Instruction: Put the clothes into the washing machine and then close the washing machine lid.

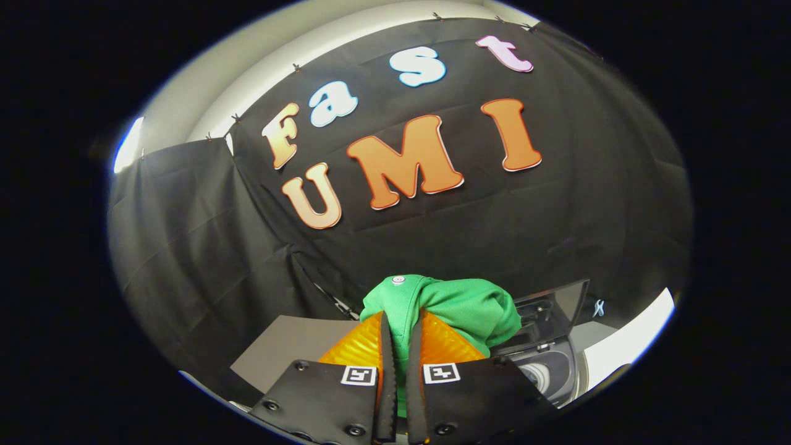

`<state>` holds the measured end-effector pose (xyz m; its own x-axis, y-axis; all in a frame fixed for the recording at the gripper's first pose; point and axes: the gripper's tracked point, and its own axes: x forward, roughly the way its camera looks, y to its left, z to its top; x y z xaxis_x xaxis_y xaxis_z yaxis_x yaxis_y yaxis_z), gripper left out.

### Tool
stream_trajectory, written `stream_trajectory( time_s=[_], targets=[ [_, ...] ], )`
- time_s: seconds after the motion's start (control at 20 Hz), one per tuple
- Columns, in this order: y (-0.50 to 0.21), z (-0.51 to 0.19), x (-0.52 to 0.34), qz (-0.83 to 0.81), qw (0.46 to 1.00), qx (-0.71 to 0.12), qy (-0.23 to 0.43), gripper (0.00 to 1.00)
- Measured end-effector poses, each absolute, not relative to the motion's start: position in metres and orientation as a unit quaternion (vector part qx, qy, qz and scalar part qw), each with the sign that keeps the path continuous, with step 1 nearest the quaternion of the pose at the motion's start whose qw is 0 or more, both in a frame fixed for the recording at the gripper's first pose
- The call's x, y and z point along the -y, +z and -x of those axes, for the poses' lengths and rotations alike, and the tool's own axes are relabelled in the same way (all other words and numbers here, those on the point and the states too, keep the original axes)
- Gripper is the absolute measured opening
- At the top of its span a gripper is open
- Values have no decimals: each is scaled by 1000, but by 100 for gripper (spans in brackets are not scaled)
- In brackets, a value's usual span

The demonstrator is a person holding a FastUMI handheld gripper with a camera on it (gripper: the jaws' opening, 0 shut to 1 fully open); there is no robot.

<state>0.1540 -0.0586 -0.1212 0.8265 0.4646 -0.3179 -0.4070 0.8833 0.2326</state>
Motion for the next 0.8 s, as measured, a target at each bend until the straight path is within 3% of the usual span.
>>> stream_trajectory(
  time_s=[0.35,0.8],
  targets=[
    [-135,-172,119,-71,967,-182,166,14],
    [-199,-182,137,-50,961,-225,153,14]
  ],
)
